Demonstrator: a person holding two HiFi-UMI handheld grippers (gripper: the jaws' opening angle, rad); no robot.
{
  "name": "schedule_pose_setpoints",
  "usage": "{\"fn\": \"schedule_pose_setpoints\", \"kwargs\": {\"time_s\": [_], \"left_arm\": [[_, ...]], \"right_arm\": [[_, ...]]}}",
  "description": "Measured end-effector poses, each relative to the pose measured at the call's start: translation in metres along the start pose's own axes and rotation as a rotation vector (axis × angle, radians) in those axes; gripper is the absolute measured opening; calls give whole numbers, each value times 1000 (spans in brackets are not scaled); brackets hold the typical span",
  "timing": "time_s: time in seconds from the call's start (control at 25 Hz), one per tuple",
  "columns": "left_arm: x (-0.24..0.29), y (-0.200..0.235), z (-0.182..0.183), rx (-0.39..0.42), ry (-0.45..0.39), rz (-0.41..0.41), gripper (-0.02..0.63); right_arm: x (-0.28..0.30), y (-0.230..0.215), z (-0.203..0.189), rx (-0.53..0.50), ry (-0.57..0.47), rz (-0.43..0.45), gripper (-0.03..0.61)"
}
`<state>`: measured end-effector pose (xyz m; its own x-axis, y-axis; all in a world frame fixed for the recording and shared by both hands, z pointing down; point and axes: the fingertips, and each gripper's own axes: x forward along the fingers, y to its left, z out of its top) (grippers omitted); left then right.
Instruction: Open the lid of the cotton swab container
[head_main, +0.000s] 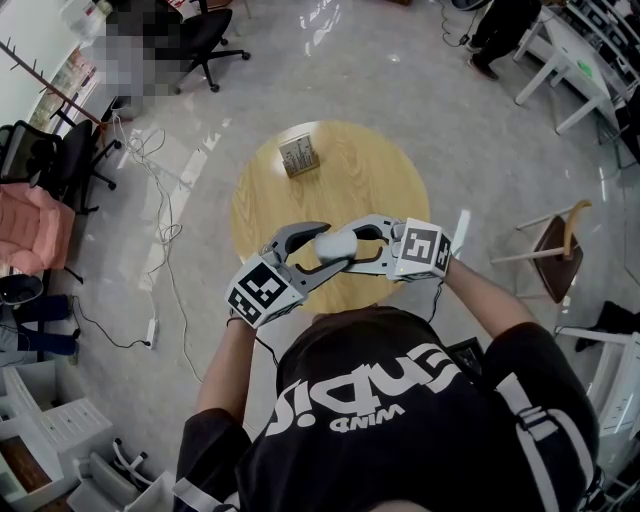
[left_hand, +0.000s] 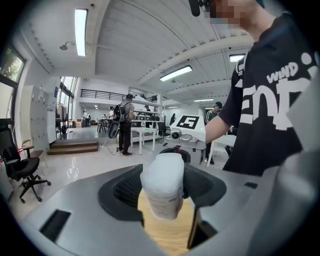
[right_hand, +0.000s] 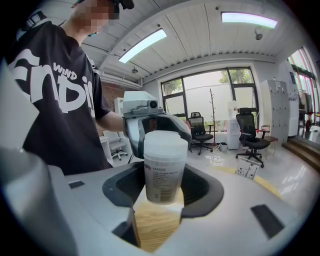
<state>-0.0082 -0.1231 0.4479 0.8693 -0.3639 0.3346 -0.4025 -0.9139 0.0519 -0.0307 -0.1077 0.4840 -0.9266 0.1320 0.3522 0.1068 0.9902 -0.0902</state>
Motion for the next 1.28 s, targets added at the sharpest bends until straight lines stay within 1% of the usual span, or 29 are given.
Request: {"fn": "schedule_pose_setpoints", "kwargs": {"time_s": [0.28,0.32,0.4,0.44,0.6,0.8,0.92,1.08,1.16,1.28], "left_arm": [[0,-3,1,-105,-7,-39,261],[0,-4,2,-142,-19,-50,261],[0,-4,8,-235,-55,-76,258],[0,-4,10,-252,-59,-80,256],[3,-5,9,-240,-39,-85,256],[7,-2,11,-252,-51,-75,258],[8,0,12,-252,-65,-72,258],[2,1,11,-241,-59,-72,258],[-4,4,11,-240,-60,-58,258],[-14,11,10,-258,-75,-32,258]], "right_arm": [[-2,4,0,4,-20,-3,202],[-2,5,-1,-16,-15,-9,202],[0,6,-4,-98,23,-33,198],[1,6,-6,-122,42,-38,196],[0,6,-9,-121,42,-31,195],[-7,5,-10,-114,66,-37,195],[-8,2,-9,-93,44,-52,195],[-9,0,-8,-87,46,-65,195],[-13,-4,-9,-65,41,-83,195],[-31,-16,-10,-1,10,-149,195]]}}
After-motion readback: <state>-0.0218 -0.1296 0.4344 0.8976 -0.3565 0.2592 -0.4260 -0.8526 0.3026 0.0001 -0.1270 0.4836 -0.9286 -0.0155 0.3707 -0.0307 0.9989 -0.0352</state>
